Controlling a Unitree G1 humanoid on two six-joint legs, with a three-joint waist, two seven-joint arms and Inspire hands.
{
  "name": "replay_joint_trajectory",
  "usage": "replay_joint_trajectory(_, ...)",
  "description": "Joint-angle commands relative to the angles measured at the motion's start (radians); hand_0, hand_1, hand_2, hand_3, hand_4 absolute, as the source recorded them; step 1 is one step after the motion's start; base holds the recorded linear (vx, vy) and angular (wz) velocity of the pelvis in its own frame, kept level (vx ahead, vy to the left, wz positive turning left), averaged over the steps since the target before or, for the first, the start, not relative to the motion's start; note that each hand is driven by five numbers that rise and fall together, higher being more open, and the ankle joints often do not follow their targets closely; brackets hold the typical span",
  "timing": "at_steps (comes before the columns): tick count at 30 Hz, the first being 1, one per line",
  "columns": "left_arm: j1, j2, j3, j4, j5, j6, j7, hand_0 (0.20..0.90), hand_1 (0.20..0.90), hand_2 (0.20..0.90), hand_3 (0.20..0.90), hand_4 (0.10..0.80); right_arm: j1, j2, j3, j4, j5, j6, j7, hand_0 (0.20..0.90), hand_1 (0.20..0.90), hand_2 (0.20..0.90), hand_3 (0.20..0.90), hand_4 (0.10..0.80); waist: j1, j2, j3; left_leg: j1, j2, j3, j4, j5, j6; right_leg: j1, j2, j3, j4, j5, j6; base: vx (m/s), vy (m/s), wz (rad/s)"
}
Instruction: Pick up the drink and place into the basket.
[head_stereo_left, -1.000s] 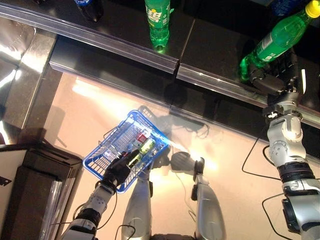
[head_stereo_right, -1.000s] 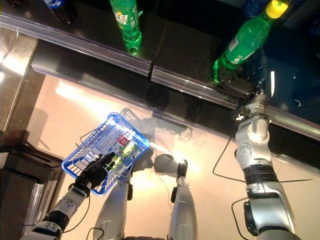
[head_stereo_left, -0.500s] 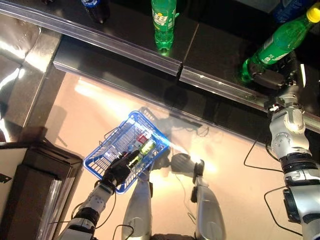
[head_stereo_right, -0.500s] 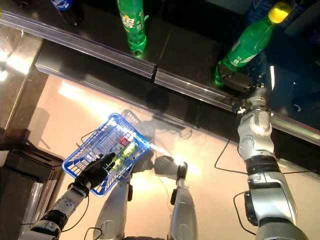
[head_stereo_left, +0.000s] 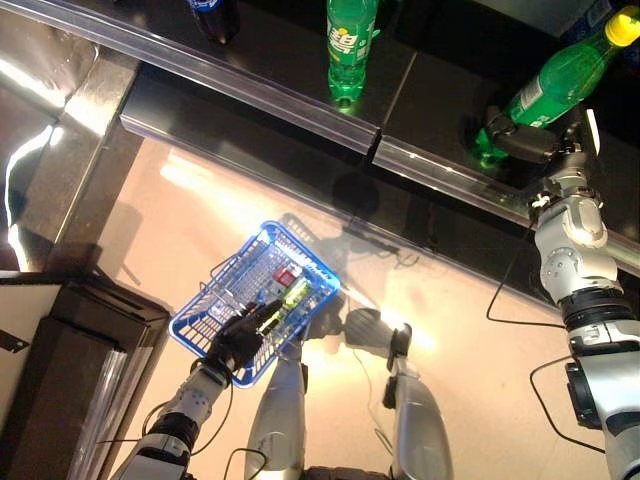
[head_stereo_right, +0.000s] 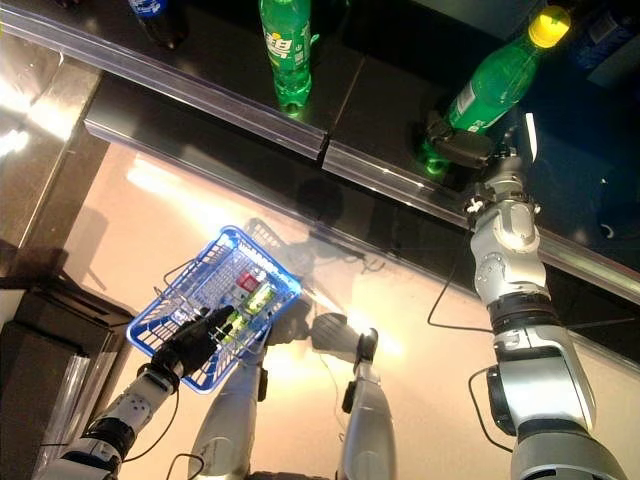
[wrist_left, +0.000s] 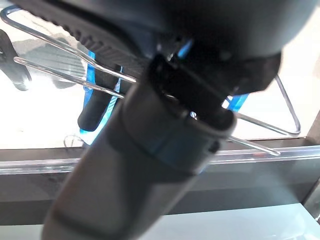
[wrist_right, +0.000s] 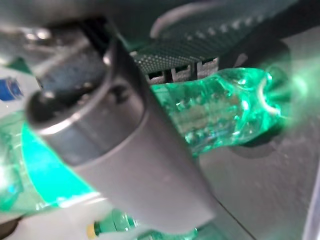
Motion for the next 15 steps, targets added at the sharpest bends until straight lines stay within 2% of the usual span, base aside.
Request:
replay_joint_trajectory(1, 0.081, 0.035, -0.05, -0.093, 0.026, 0.008, -0.14, 0.3, 0.3, 0.3, 0.2, 0.1, -0.141, -0.115, 0.018, -0.07, -0.024, -0.073, 0.016, 0.3, 0.3, 0.3, 0.2, 0.1, 0.007, 0.008, -0.056, 0.011, -0.04, 0.011, 0.128, -0.139, 0.054, -0.008, -0.014, -0.044, 0.061, -0.038, -0.006, 0.01, -0.002, 0.03)
replay_joint_trajectory(15, 0.087, 0.029, -0.059, -0.096, 0.025, -0.004, -0.142, 0.3, 0.3, 0.3, 0.2, 0.1, -0.129, -0.113, 0.024, -0.1, -0.052, -0.094, 0.031, 0.3, 0.3, 0.3, 0.2, 0.1, 0.005, 0.007, -0.054, 0.028, -0.036, 0.009, 0.109, -0.135, 0.051, 0.006, -0.011, -0.043, 0.044, -0.032, -0.005, 0.0, 0.0, 0.02)
